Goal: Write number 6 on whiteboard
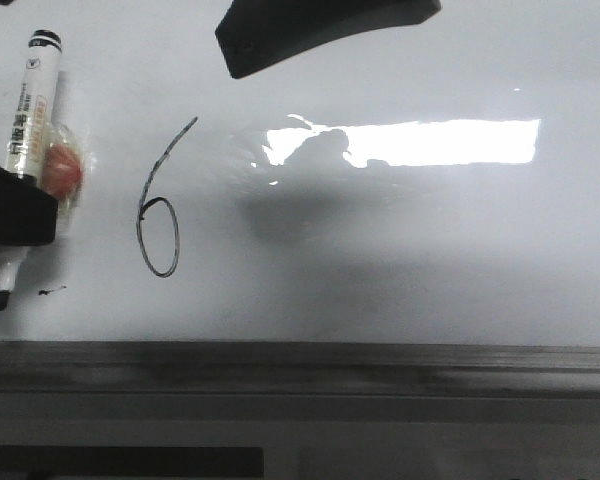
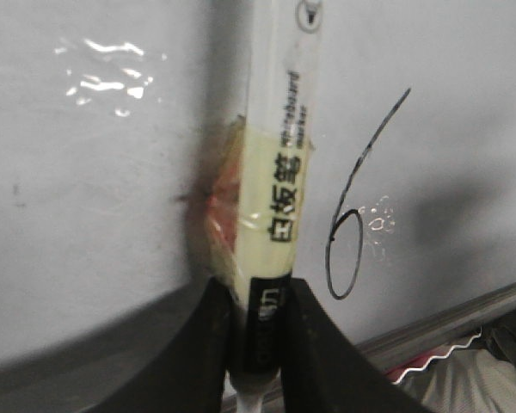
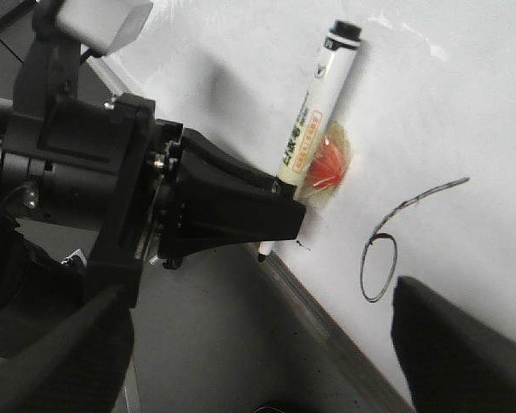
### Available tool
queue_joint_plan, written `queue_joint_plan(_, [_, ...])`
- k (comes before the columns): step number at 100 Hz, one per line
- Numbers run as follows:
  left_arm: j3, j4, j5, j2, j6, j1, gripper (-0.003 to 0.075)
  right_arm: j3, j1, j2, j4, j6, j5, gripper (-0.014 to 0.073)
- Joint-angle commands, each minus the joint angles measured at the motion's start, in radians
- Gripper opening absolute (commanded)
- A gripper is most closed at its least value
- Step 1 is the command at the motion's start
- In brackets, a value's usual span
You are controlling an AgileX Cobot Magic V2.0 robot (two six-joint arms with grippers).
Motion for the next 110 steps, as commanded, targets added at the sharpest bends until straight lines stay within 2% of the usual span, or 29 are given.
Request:
queue_joint_plan(1, [-0.030, -0.022, -0.039, 0.017, -0.006, 0.011, -0.0019, -0.029, -0.004, -0.031, 0.009, -0.006, -0.051, 0.0542])
queue_joint_plan(23, [-0.031, -0.022, -0.039, 0.023, -0.004, 0.011, -0.0018, -0.029, -0.004, -0.031, 0.009, -0.006, -0.051, 0.0542])
queue_joint_plan(32, [-0.031, -0.008, -0.037, 0.023, 0.001, 0.011, 0.0024, -0.029, -0.004, -0.031, 0.009, -0.006, -0.048, 0.0542])
queue_joint_plan(40, [-0.031, -0.002, -0.035, 0.023, 0.001, 0.011, 0.0158, -0.029, -0.004, -0.031, 0.009, -0.006, -0.047, 0.0542])
queue_joint_plan(50, [-0.031, -0.015, -0.029, 0.014, 0.001, 0.011, 0.0377, -0.029, -0.004, -0.031, 0.009, -0.006, -0.047, 0.0542])
queue_joint_plan(56, [-0.031, -0.030, -0.023, 0.012, 0.001, 0.011, 0.0457, -0.029, -0.004, -0.031, 0.009, -0.006, -0.047, 0.0542])
queue_joint_plan(64, [-0.031, -0.034, -0.001, -0.006, 0.001, 0.011, 0.0508, -0.029, -0.004, -0.031, 0.009, -0.006, -0.048, 0.0541])
queue_joint_plan(70, [-0.031, -0.034, 0.012, -0.027, 0.001, 0.011, 0.0505, -0.029, -0.004, -0.032, 0.009, -0.006, -0.051, 0.0534])
queue_joint_plan(77, [-0.031, -0.034, 0.027, -0.059, 0.001, 0.011, 0.0504, -0.029, -0.004, -0.041, 0.007, -0.006, -0.047, 0.0451])
queue_joint_plan(82, [-0.031, -0.034, 0.036, -0.099, 0.001, 0.011, 0.0499, -0.023, -0.004, -0.058, 0.004, -0.006, -0.047, 0.0319])
queue_joint_plan(85, [-0.031, -0.034, 0.038, -0.117, 0.001, 0.011, 0.0483, -0.014, -0.004, -0.067, -0.001, -0.006, -0.047, 0.0195])
queue_joint_plan(90, [-0.031, -0.026, 0.038, -0.170, 0.001, 0.011, 0.0403, 0.001, -0.004, -0.094, -0.011, -0.006, -0.057, 0.0008])
queue_joint_plan(92, [-0.031, -0.023, 0.042, -0.186, 0.001, 0.011, 0.0343, 0.011, -0.004, -0.107, -0.019, -0.006, -0.067, -0.0068])
queue_joint_plan(93, [-0.031, -0.020, 0.045, -0.201, 0.001, 0.011, 0.0320, 0.015, -0.004, -0.117, -0.022, -0.006, -0.072, -0.0071])
queue_joint_plan(94, [-0.031, -0.018, 0.045, -0.217, 0.001, 0.011, 0.0244, 0.023, -0.004, -0.122, -0.022, -0.006, -0.077, -0.0064])
queue_joint_plan(96, [-0.031, -0.012, 0.048, -0.243, 0.001, 0.011, 0.0188, 0.037, -0.004, -0.139, -0.022, -0.006, -0.092, -0.0060])
queue_joint_plan(97, [-0.031, -0.009, 0.048, -0.252, 0.001, 0.011, 0.0131, 0.042, -0.004, -0.144, -0.022, -0.006, -0.102, -0.0057])
queue_joint_plan(100, [-0.031, 0.005, 0.048, -0.287, 0.006, 0.011, 0.0044, 0.063, -0.004, -0.174, -0.024, -0.006, -0.126, -0.0054])
queue_joint_plan(101, [-0.031, 0.014, 0.046, -0.305, 0.010, 0.011, -0.0020, 0.074, -0.004, -0.180, -0.026, -0.006, -0.133, -0.0054])
queue_joint_plan(110, [-0.031, 0.086, 0.039, -0.421, 0.058, 0.011, -0.0011, 0.164, -0.004, -0.271, -0.036, -0.006, -0.227, -0.0054])
